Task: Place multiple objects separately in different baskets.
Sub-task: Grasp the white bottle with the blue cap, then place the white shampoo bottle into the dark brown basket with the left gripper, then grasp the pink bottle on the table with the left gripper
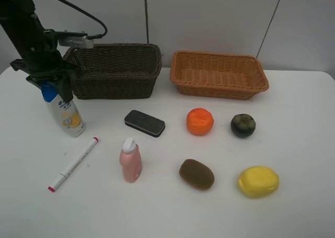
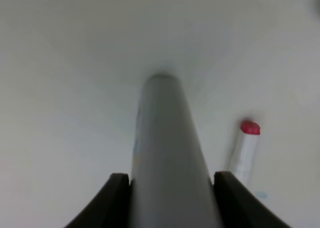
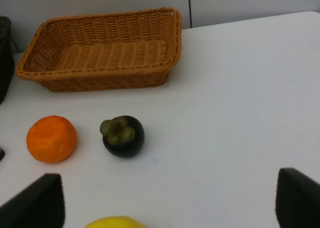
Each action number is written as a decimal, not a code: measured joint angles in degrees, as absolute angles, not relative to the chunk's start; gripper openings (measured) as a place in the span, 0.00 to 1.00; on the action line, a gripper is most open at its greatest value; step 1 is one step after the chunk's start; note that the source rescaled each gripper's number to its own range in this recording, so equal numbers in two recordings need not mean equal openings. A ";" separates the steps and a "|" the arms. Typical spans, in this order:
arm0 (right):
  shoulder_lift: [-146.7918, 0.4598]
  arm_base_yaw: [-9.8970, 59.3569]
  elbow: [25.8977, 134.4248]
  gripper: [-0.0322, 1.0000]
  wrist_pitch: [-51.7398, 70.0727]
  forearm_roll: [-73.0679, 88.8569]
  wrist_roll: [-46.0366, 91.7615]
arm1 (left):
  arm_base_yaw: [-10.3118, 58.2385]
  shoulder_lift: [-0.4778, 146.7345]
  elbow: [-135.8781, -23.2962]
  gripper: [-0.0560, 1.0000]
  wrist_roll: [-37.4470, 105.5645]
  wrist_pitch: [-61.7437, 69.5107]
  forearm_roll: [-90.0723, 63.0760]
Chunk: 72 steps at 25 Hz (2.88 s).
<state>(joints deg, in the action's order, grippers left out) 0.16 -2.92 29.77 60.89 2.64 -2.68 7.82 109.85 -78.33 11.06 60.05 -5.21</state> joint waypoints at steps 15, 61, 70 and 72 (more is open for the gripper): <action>0.16 -2.92 29.77 1.00 60.89 2.64 -2.68 | 7.72 107.90 -105.50 0.37 4.23 68.73 -5.72; 0.16 -2.92 29.77 1.00 60.89 2.64 -2.68 | 11.51 102.72 -92.92 0.82 1.59 68.63 -11.74; 0.16 -2.92 29.77 1.00 60.89 2.64 -2.68 | 27.50 96.64 -80.17 0.82 -2.30 68.69 -11.19; 0.16 -2.92 29.77 1.00 60.89 2.64 -2.68 | 32.07 96.76 -80.02 0.82 -4.23 68.69 -9.88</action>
<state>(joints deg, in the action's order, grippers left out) 0.16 -2.92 29.77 60.89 2.64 -2.68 32.07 96.76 -80.02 -4.23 68.69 -9.88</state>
